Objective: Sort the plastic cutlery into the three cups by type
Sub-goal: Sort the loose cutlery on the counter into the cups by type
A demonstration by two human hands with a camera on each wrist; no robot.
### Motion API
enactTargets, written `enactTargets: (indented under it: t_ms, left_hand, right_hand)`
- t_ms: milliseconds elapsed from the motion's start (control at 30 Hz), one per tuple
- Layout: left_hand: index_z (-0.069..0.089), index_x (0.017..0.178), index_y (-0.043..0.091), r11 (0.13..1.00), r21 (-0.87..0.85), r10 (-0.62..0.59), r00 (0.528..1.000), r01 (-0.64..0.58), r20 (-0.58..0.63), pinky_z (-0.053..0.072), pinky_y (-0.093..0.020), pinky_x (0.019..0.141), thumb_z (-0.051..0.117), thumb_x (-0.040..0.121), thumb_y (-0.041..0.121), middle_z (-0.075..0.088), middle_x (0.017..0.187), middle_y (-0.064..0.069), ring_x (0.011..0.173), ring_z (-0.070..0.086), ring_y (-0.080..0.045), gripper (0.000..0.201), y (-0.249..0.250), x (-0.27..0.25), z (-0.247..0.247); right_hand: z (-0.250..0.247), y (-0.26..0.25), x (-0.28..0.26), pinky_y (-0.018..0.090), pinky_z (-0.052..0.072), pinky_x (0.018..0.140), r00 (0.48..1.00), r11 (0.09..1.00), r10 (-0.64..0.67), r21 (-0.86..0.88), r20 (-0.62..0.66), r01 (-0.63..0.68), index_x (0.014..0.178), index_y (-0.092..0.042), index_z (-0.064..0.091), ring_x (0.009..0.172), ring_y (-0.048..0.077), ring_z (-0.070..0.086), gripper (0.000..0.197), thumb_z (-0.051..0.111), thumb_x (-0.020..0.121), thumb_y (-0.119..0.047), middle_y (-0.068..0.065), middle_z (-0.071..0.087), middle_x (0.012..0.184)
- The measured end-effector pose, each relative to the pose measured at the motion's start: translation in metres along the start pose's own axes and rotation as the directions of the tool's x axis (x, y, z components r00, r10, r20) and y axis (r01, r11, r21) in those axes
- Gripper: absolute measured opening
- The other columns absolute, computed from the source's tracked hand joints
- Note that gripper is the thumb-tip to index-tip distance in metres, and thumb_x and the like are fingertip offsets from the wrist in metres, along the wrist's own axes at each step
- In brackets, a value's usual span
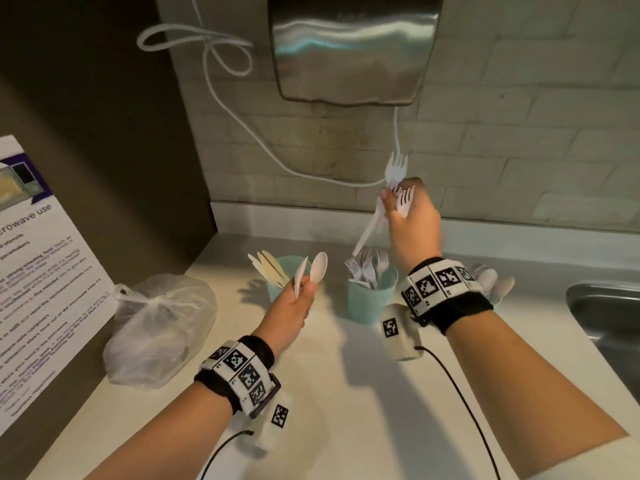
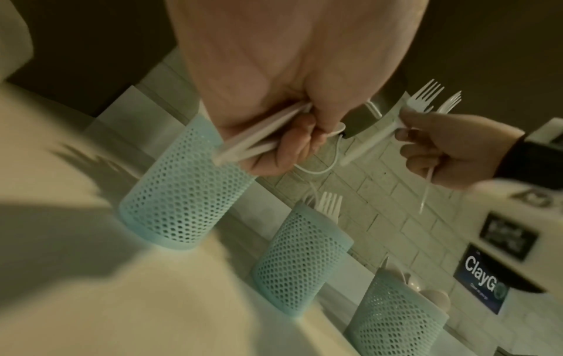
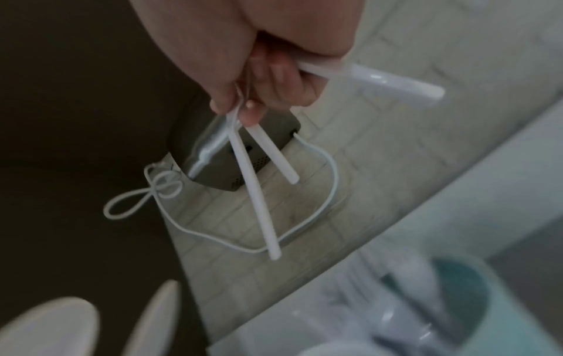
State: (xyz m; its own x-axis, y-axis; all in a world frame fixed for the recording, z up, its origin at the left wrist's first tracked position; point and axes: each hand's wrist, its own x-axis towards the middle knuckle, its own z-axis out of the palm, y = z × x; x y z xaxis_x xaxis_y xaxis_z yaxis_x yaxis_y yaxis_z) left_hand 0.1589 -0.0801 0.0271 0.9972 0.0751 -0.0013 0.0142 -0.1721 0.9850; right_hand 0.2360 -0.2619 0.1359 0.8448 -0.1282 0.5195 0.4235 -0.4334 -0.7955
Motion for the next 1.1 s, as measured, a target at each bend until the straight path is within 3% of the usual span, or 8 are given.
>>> enactTargets:
  t_ms: [133, 300, 533, 633, 733, 900, 1033, 1100]
  left_hand:
    - [0.048, 0.124, 0.024, 0.999, 0.012, 0.042, 0.999, -0.042, -0.004, 0.033, -0.023, 0.057, 0.039, 0.100, 0.037, 0.037, 0.069, 0.006, 0.060, 0.035, -0.010, 0.028, 0.008, 0.009, 0.011]
    - [0.044, 0.128, 0.022, 0.997, 0.018, 0.080, 0.997, -0.079, -0.011, 0.035, -0.024, 0.061, 0.040, 0.100, 0.033, 0.042, 0.073, 0.009, 0.063, 0.040, -0.008, 0.030, 0.018, 0.016, 0.022]
    - [0.049, 0.106, 0.026, 0.995, -0.087, 0.050, 0.999, -0.050, 0.005, 0.030, -0.023, 0.053, 0.042, 0.101, 0.028, 0.035, 0.067, 0.005, 0.055, 0.033, -0.008, 0.009, 0.027, 0.019, 0.026]
    - [0.049, 0.100, 0.021, 0.997, -0.075, 0.036, 0.999, -0.036, -0.005, 0.031, -0.023, 0.056, 0.042, 0.100, 0.031, 0.037, 0.069, 0.005, 0.058, 0.034, -0.009, 0.012, 0.030, 0.019, 0.026]
    - [0.047, 0.092, 0.024, 0.995, -0.095, 0.015, 1.000, -0.018, -0.025, 0.031, -0.024, 0.057, 0.040, 0.100, 0.025, 0.038, 0.072, 0.002, 0.059, 0.033, -0.010, 0.011, 0.032, 0.019, 0.027]
    - [0.043, 0.110, 0.017, 0.995, -0.062, 0.073, 0.997, -0.074, -0.012, 0.036, -0.023, 0.059, 0.036, 0.102, 0.021, 0.038, 0.073, 0.002, 0.061, 0.035, -0.010, 0.011, 0.038, 0.017, 0.031]
    - [0.042, 0.109, 0.012, 0.988, -0.065, 0.143, 0.990, -0.143, -0.007, 0.041, -0.020, 0.059, 0.034, 0.103, 0.021, 0.046, 0.078, 0.000, 0.060, 0.040, -0.009, 0.013, 0.042, 0.015, 0.033]
    - [0.043, 0.107, 0.013, 0.985, -0.090, 0.146, 0.989, -0.147, -0.022, 0.042, -0.017, 0.057, 0.034, 0.103, 0.020, 0.048, 0.078, -0.001, 0.061, 0.042, -0.010, 0.013, 0.045, 0.016, 0.034]
  right_hand:
    - [-0.013, 0.027, -0.001, 0.035, 0.047, 0.065, 0.999, 0.941, -0.004, -0.339, 0.043, 0.019, 0.106, -0.024, 0.048, 0.075, 0.029, 0.058, 0.020, 0.049, 0.095, -0.041, 0.004, 0.063, 0.084]
    - [0.000, 0.049, -0.022, 0.032, 0.042, 0.063, 0.969, 0.868, 0.144, -0.496, 0.202, -0.026, 0.109, -0.019, 0.048, 0.075, 0.028, 0.059, 0.029, 0.046, 0.095, -0.044, 0.004, 0.061, 0.085]
    - [0.007, 0.070, -0.028, 0.027, 0.045, 0.058, 0.880, 0.872, 0.346, -0.458, 0.325, -0.174, 0.084, -0.013, 0.059, 0.076, 0.026, 0.063, 0.035, 0.061, 0.086, -0.048, 0.007, 0.062, 0.080]
    - [0.007, 0.065, -0.020, 0.036, 0.050, 0.078, 0.926, 0.940, 0.323, -0.184, 0.196, -0.289, 0.106, -0.008, 0.052, 0.088, 0.027, 0.058, 0.043, 0.062, 0.083, -0.044, 0.013, 0.056, 0.106]
    - [0.004, 0.049, -0.007, 0.039, 0.040, 0.094, 0.963, 0.964, 0.244, 0.081, 0.114, -0.254, 0.105, -0.007, 0.057, 0.096, 0.025, 0.048, 0.030, 0.042, 0.096, -0.031, 0.013, 0.049, 0.112]
    - [0.004, 0.041, -0.007, 0.025, 0.032, 0.081, 1.000, 0.998, 0.019, 0.059, 0.015, -0.020, 0.109, -0.009, 0.060, 0.093, 0.016, 0.045, 0.032, 0.035, 0.102, -0.027, 0.009, 0.052, 0.103]
    - [0.014, 0.065, -0.018, 0.039, 0.048, 0.079, 0.991, 0.998, 0.068, -0.016, 0.114, -0.067, 0.114, -0.012, 0.057, 0.085, 0.026, 0.055, 0.026, 0.038, 0.100, -0.025, 0.015, 0.053, 0.108]
    - [0.013, 0.076, -0.027, 0.029, 0.043, 0.083, 0.970, 0.981, 0.140, -0.158, 0.198, -0.110, 0.120, -0.012, 0.058, 0.090, 0.026, 0.054, 0.027, 0.041, 0.099, -0.016, 0.017, 0.050, 0.117]
